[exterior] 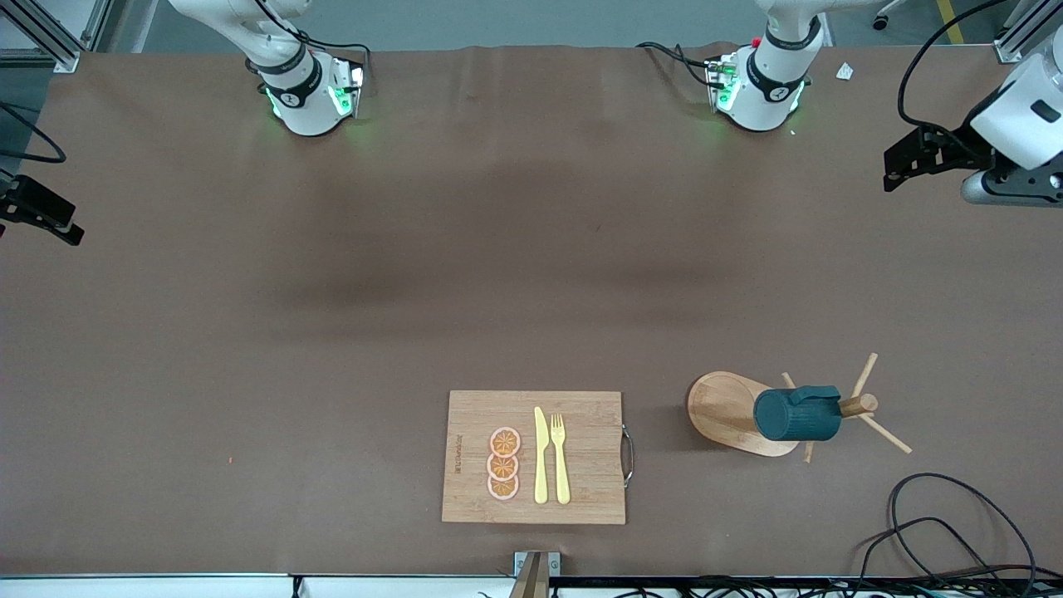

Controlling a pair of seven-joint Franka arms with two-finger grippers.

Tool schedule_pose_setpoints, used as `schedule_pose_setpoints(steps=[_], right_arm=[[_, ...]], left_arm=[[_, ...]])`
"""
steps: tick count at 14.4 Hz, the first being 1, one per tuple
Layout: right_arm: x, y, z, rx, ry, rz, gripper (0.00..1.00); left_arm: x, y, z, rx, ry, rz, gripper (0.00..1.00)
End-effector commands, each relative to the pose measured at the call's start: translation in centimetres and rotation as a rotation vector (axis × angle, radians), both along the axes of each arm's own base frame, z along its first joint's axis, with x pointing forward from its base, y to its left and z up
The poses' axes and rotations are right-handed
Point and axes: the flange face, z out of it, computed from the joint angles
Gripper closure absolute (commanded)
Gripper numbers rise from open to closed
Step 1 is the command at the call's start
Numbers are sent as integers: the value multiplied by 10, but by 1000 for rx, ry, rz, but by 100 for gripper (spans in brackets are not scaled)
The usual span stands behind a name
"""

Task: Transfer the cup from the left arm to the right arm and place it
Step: 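Move the left gripper toward the teal mug on the mug tree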

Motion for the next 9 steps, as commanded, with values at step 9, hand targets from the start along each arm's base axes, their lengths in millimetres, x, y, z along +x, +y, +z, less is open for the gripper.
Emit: schedule_pose_setpoints(steps=[9], right_arm=[[-9, 2, 3, -5, -12, -1, 0]], left_arm=[[68, 32, -48, -10, 13, 480, 0]])
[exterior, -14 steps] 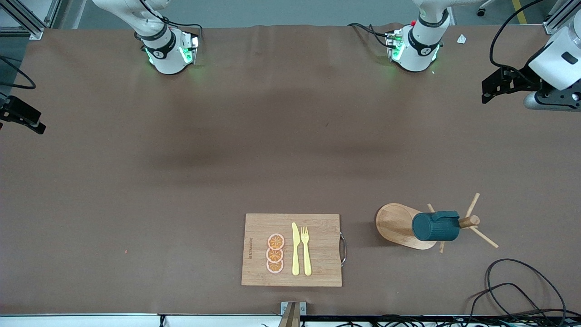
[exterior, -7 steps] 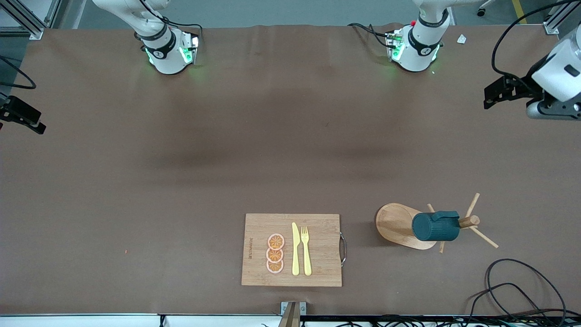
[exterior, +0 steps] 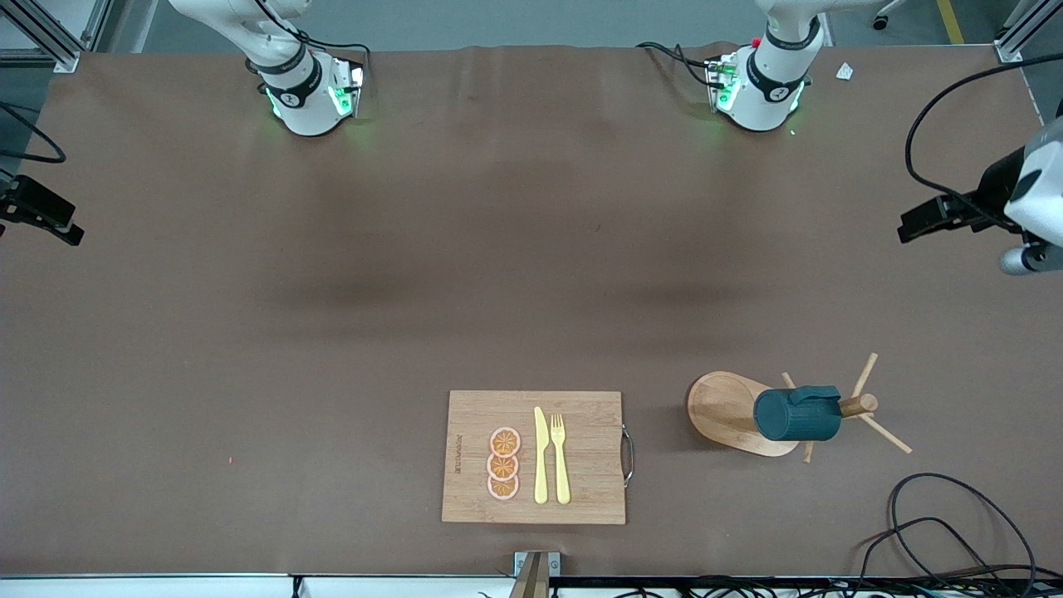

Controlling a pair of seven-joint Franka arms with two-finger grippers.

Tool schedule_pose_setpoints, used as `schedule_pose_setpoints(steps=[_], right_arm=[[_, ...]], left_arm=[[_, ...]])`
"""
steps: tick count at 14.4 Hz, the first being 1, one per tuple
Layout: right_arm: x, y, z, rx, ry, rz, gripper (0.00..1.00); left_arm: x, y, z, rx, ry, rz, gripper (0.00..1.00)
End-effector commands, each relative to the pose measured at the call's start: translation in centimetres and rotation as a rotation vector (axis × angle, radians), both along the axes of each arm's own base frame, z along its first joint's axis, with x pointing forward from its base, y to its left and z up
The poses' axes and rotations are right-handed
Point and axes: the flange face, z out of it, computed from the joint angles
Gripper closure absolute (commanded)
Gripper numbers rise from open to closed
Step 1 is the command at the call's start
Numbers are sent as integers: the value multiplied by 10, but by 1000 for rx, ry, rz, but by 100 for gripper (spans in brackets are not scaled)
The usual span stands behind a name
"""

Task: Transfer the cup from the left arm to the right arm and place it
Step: 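Move the left gripper toward the teal mug on the mug tree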

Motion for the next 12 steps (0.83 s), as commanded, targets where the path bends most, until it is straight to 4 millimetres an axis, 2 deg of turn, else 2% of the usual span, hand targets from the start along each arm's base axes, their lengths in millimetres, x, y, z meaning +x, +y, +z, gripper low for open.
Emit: schedule_pose_setpoints(steps=[1, 4, 7, 11, 12], right_arm=[[-9, 2, 2, -3, -11, -1, 0], [-9, 2, 2, -5, -11, -1, 0], [-9, 2, 2, -3, -11, -1, 0], [-9, 2, 2, -3, -11, -1, 0], [-9, 2, 2, -3, -11, -1, 0]], left_arm=[[26, -3, -10, -10, -27, 206, 0], [50, -10, -32, -42, -66, 357, 0], [65, -13, -56, -75, -50, 559, 0], [85, -35, -77, -107, -86, 769, 0], [89, -50, -82, -139, -88, 783, 0]])
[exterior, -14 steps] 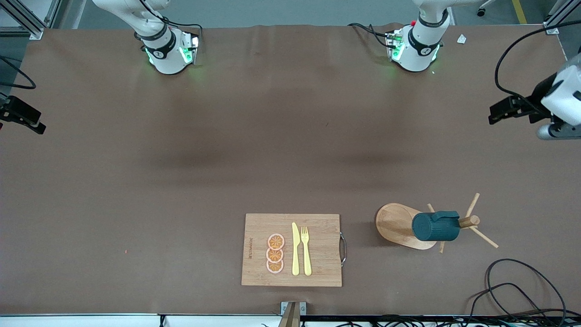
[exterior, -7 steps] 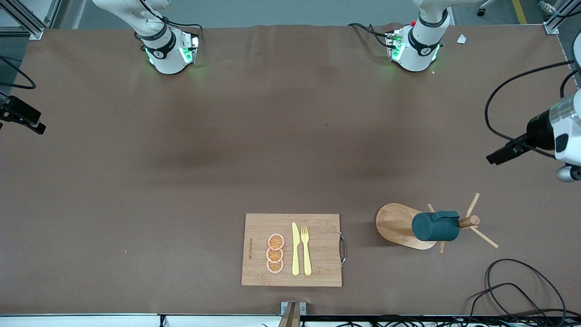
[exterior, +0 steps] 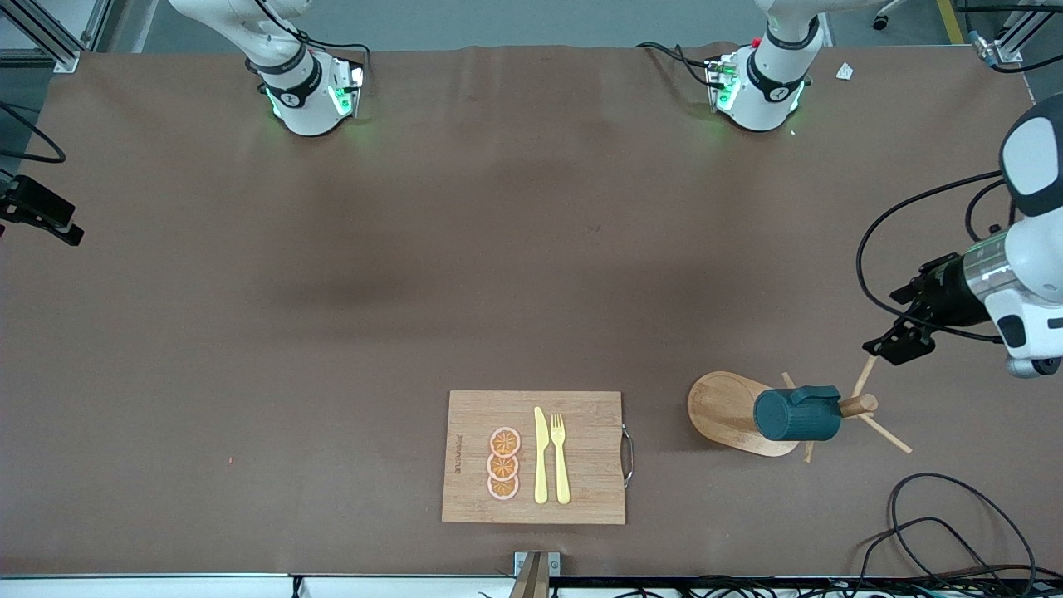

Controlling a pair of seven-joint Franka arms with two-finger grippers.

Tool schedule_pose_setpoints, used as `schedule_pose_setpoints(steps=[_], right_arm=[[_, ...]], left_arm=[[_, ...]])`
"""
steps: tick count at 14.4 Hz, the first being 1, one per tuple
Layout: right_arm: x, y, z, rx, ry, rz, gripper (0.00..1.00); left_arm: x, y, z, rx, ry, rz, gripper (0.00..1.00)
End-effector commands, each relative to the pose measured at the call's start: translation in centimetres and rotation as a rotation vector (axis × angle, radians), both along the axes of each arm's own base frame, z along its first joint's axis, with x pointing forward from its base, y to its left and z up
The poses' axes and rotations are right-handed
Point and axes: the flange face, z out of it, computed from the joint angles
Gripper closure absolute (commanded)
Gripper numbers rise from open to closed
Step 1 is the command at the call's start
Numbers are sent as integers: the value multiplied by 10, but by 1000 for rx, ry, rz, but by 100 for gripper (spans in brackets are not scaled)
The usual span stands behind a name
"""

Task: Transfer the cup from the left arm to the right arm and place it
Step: 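Lower the left gripper around the teal mug and close it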

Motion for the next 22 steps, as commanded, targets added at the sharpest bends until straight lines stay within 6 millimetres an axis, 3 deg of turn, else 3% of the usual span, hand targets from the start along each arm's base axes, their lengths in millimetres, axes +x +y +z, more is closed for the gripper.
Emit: schedule_pose_setpoints(steps=[1, 5, 6, 9, 14, 17, 22], right_arm=[[-10, 2, 2, -3, -10, -1, 0], [-10, 1, 2, -3, -10, -3, 0], [-10, 1, 2, -3, -10, -3, 0], [-10, 1, 2, -3, -10, -3, 0], [-10, 2, 2, -3, -10, -1, 0], [-10, 1, 2, -3, -10, -3, 0], [-10, 2, 2, -3, -10, -1, 0]], left_arm=[[18, -21, -9, -89, -31, 153, 0], [42, -19, -26, -237, -64, 480, 0], [46, -17, -38, -243, -46, 525, 0], [51, -17, -59, -245, -15, 544, 0], [53, -12, -64, -301, 9, 632, 0], [61, -13, -95, -287, 17, 617, 0], [63, -17, -114, -263, 32, 606, 0]])
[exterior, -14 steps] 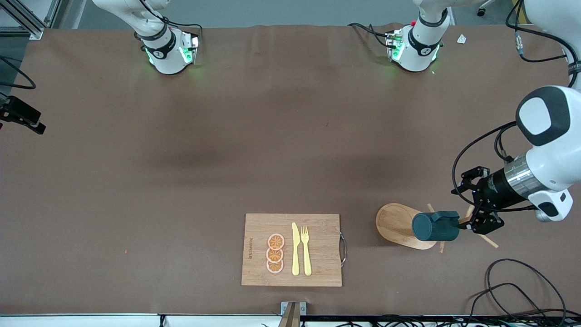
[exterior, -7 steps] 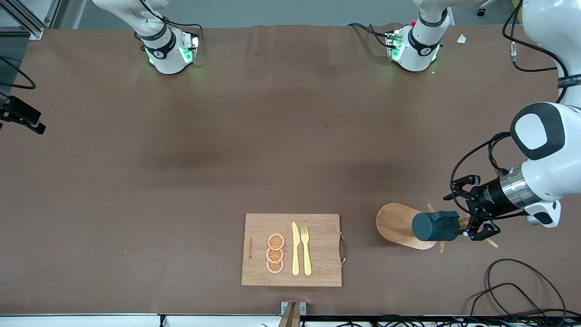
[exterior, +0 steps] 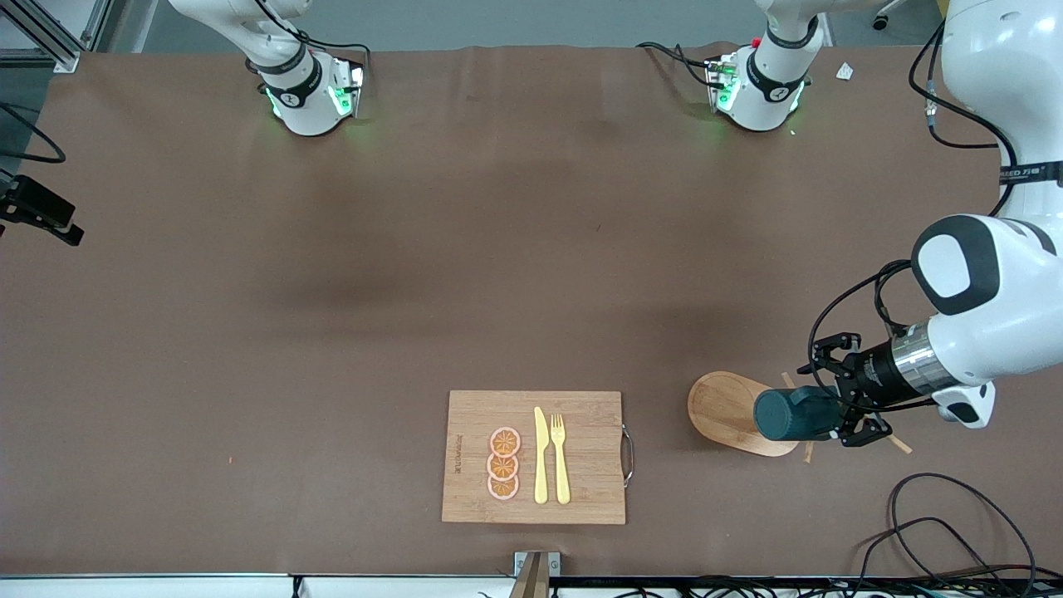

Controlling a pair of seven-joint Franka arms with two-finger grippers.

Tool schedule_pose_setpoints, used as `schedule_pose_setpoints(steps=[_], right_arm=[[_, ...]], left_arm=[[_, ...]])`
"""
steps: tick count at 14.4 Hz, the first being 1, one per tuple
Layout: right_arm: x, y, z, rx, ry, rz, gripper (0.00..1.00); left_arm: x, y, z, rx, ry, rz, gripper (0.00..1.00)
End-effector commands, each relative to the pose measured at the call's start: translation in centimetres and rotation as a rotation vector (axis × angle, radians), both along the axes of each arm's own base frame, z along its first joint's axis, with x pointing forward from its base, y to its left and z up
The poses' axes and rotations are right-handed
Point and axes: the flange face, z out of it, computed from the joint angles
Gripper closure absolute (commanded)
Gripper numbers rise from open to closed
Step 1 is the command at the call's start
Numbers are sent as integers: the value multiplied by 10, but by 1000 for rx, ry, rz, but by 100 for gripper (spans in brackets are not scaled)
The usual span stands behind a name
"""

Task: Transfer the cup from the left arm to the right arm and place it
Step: 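Lower the left gripper around the teal mug and close it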

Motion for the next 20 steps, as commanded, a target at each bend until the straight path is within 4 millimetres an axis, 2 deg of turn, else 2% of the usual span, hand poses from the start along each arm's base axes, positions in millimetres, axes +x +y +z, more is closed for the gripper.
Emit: schedule_pose_setpoints(steps=[1, 7, 10, 12, 14, 17, 19, 20], right_arm=[[-10, 2, 2, -3, -10, -1, 0], [-9, 3, 2, -3, -10, 1, 0], [-9, 3, 2, -3, -10, 1, 0], [-9, 3, 3, -5, -12, 1, 0], [-9, 4, 2, -5, -10, 2, 0], [-9, 4, 3, -5, -12, 4, 0], [-9, 5, 3, -5, -11, 7, 0], [-9, 5, 3, -5, -12, 5, 0]], left_arm=[[4, -5, 0, 10, -8, -11, 0], [7, -11, -3, 17, -33, -16, 0], [9, -11, -20, 17, -18, -29, 0], [12, -12, -22, 16, -42, -20, 1], [12, -17, -27, 16, -43, -24, 11], [12, -18, -18, 15, -54, -22, 38], [12, -20, -12, 12, -62, -21, 42], [11, -24, 0, 14, -77, -25, 42]])
